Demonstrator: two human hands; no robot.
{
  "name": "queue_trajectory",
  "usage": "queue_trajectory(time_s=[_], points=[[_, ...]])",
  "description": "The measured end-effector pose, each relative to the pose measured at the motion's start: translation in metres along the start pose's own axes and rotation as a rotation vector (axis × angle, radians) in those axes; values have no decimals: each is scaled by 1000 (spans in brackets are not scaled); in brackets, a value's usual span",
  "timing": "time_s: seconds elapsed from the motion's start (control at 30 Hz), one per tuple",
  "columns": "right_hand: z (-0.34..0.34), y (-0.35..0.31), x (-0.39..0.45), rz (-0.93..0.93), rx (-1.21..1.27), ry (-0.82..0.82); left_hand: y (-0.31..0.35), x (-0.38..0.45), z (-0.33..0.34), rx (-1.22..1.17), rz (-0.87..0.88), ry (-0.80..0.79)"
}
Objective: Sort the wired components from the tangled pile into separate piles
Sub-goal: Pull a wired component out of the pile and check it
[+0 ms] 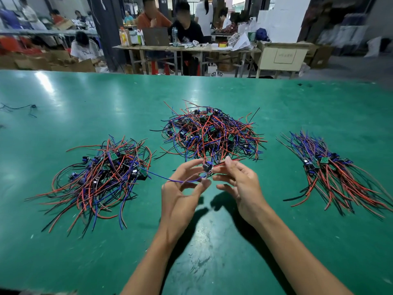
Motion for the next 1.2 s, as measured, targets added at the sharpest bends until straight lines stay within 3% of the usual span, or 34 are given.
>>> queue_trajectory(time_s=[0.07, 0.13, 0.2, 0.27, 0.33, 0.47, 0.63, 1.0, 1.2], points=[[-6, -5, 1, 29, 31, -46, 11, -2, -7, 276, 76, 87], [-9, -8, 1, 66, 67, -115, 11, -6, -19, 310, 80, 201], [-10, -12, 1, 99, 37, -196, -13, -5, -29, -37, -96, 235], [-8, -14, 0, 109, -82, -280, -35, -3, -9, -461, -320, 119], [-4, -13, 0, 95, -237, -338, -38, -4, 16, -571, -450, -62], [0, -12, 2, 27, -461, -352, -30, -10, 47, -514, -462, -299], [0, -17, 4, -27, -607, -300, -38, -13, 42, -481, -486, -282], [19, 1, 4, -10, -435, -248, -38, -10, 30, -404, -471, -122], [17, 17, 3, 32, -341, -141, -37, -10, 34, -365, -495, -156]])
Point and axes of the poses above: each hand's wrist, its own x-axis towards the middle knuckle, its own z-axis out of the palm, y = z × x, the point moved 10 cm from there along x, towards the middle knuckle, and after that the axes turned 15 degrees about -y, right-handed, at the moved point
